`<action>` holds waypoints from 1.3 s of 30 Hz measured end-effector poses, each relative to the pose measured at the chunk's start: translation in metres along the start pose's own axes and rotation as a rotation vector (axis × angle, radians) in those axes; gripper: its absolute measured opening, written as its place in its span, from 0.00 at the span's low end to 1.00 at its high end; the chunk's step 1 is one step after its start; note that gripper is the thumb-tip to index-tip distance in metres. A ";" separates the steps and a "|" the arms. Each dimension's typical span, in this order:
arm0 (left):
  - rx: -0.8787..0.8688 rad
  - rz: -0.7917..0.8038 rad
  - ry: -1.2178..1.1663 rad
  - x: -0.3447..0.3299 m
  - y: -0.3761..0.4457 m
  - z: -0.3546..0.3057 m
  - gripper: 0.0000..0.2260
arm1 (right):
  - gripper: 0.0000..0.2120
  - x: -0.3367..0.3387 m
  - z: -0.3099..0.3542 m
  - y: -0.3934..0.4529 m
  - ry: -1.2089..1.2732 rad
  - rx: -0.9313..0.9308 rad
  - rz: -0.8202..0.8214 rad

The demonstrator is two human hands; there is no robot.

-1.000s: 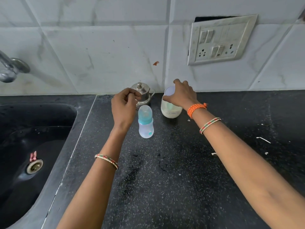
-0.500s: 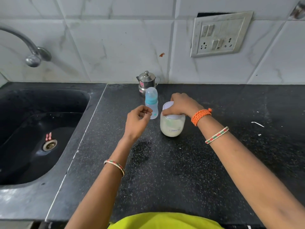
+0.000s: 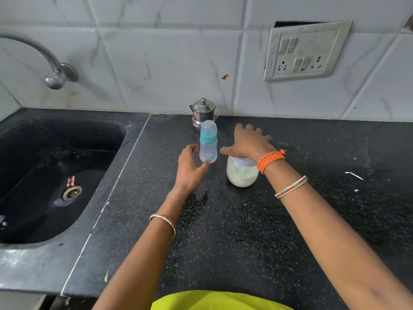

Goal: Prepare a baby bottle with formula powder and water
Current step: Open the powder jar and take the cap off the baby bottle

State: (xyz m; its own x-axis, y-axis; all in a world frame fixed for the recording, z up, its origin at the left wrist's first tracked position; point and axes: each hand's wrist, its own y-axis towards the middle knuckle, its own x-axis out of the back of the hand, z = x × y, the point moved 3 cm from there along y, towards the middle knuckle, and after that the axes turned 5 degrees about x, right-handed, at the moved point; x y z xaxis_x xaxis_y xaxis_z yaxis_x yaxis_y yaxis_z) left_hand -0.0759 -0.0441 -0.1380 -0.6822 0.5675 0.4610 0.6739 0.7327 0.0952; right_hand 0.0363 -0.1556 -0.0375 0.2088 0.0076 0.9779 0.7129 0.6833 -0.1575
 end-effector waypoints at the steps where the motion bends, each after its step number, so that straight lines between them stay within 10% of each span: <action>1: 0.011 -0.009 0.002 0.000 0.004 0.000 0.25 | 0.39 0.004 0.005 0.003 0.044 0.040 -0.034; 18: -0.034 -0.075 -0.066 -0.008 0.001 -0.007 0.15 | 0.42 0.001 0.021 0.020 0.093 0.100 -0.042; 27: -0.103 0.430 -0.184 -0.045 -0.029 -0.032 0.40 | 0.36 0.007 0.005 -0.012 -0.131 0.003 0.112; 39: -0.047 0.217 -0.275 -0.032 -0.023 -0.015 0.36 | 0.29 -0.008 0.021 -0.009 -0.122 0.342 0.128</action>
State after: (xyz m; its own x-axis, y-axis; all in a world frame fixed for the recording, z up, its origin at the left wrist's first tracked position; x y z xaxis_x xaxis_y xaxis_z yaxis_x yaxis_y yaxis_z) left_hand -0.0654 -0.0845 -0.1419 -0.5680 0.7928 0.2209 0.8196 0.5693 0.0642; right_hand 0.0142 -0.1463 -0.0408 0.1854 0.1811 0.9658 0.4177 0.8751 -0.2443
